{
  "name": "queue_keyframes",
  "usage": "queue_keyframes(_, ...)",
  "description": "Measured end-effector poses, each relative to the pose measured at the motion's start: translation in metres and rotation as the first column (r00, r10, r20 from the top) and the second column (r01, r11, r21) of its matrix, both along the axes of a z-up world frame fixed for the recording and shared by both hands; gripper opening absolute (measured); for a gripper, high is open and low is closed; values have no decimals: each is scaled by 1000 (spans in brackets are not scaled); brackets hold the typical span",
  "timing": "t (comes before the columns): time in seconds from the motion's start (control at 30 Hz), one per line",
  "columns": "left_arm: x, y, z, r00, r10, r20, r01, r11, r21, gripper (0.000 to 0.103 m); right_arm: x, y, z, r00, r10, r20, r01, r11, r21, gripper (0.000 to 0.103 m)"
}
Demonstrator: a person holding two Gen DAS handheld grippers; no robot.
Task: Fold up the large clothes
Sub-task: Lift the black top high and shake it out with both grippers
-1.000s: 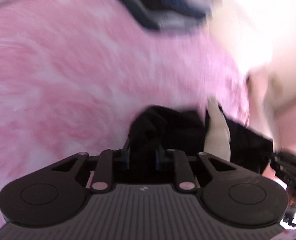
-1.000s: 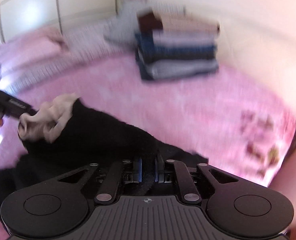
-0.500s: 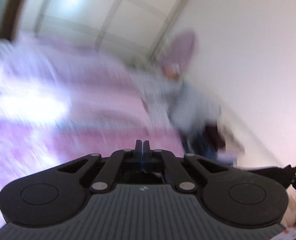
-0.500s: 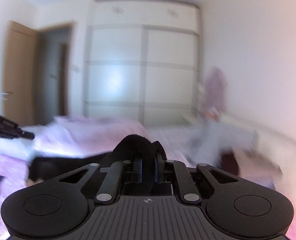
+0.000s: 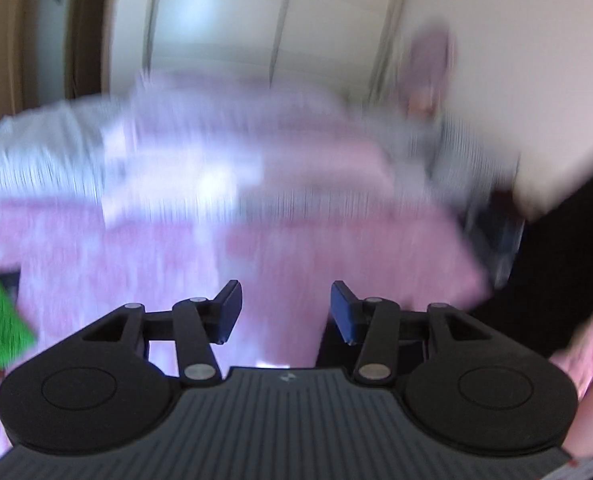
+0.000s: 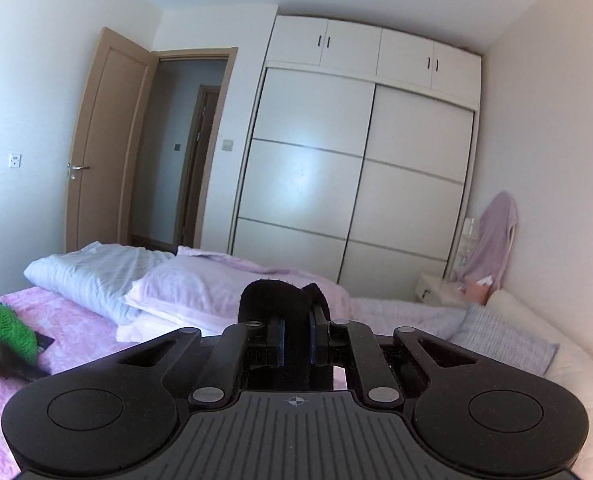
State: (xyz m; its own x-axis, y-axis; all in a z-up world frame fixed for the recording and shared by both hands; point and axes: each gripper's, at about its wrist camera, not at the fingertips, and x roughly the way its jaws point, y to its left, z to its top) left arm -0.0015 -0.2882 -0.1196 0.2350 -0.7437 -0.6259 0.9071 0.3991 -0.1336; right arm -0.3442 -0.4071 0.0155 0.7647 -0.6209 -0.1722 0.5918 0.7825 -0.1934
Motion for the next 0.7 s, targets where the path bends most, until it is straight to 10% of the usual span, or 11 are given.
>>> queue_keyframes(0.2,-102,-26,-88,953,-269,141,247,956,157,48,4,16,35,1000,4,28,-2,996,-92,7)
queue_keyframes(0.53,-171,-86,-65,816,-373,442,437,898,-48,70,6,31,64,996,26,86,-12,986,-164,7)
queue_keyframes(0.6,-175,-95,-63,768,-414,488,496,867,-44,47,0,32,67,996,-4,89,19,984,-175,7)
queue_keyframes(0.63,-178,-98,-62,743,-429,514,514,857,-28,15,-3,31,67,996,-19,93,35,983,-180,7)
queue_keyframes(0.7,-167,-94,-54,755,-404,517,497,866,-49,4,-12,28,68,993,-52,109,71,981,-182,7)
